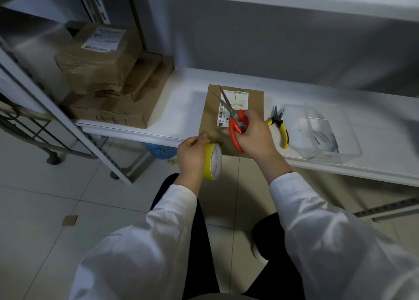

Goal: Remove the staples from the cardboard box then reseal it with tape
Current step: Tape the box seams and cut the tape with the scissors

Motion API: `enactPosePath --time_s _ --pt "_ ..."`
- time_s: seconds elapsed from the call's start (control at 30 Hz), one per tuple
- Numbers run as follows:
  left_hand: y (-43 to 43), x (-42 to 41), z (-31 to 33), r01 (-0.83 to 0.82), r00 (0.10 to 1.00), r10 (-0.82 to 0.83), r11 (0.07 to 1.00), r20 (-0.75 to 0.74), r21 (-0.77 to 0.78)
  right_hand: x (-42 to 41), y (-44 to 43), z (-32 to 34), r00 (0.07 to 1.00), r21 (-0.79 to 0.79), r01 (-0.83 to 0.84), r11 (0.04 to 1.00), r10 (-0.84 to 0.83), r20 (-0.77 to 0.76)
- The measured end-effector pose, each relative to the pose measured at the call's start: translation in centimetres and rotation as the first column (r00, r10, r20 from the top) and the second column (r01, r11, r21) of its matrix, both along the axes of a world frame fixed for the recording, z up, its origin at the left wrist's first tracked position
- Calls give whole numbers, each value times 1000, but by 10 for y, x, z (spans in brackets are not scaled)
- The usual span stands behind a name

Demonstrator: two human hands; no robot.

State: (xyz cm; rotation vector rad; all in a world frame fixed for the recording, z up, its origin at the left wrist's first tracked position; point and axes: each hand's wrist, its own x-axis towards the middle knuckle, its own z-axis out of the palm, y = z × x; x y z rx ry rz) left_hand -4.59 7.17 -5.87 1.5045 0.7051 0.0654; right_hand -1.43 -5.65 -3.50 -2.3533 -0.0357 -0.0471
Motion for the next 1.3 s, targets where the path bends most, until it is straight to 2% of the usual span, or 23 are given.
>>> enactPosePath --time_s 0.3,0.37,0.43,0.5,0.73,0.87,1.0,1.1,1.17,1.23,1.3 --pt "-1 0 1 -4 1000 4 1000 -19 -23 2 2 1 999 3 16 1000 -16 -34" --pt "0 0 3 -10 1000 10 1000 -27 -25 4 8 1 996 -3 87 996 -87 10" --pt "1 1 4 -15 999 14 999 -32 -34 5 17 1 988 -73 142 987 -136 74" --pt "1 2 6 -17 999 15 998 -37 -54 5 30 -1 983 -141 165 976 -151 105" --pt "3 4 4 -46 998 42 995 -46 -88 6 45 -16 970 -196 213 957 -183 160" --pt "2 5 3 -39 998 34 994 -49 -105 7 43 -17 973 -224 181 958 -142 180" --pt "4 8 1 -52 997 43 990 -67 -132 8 36 -12 978 -186 169 968 -141 155" --pt "5 11 0 -51 996 40 990 -84 -132 9 30 -7 991 -17 97 995 -95 96" --pt "7 15 -6 -51 996 40 991 -84 -128 5 34 -6 997 54 -69 996 67 41" --pt "12 21 -25 -60 991 32 974 -127 -221 2 40 -9 985 -34 -169 985 169 21" --pt "19 27 -44 -39 985 -14 953 -173 -301 3 43 -10 984 -132 -165 978 172 47"
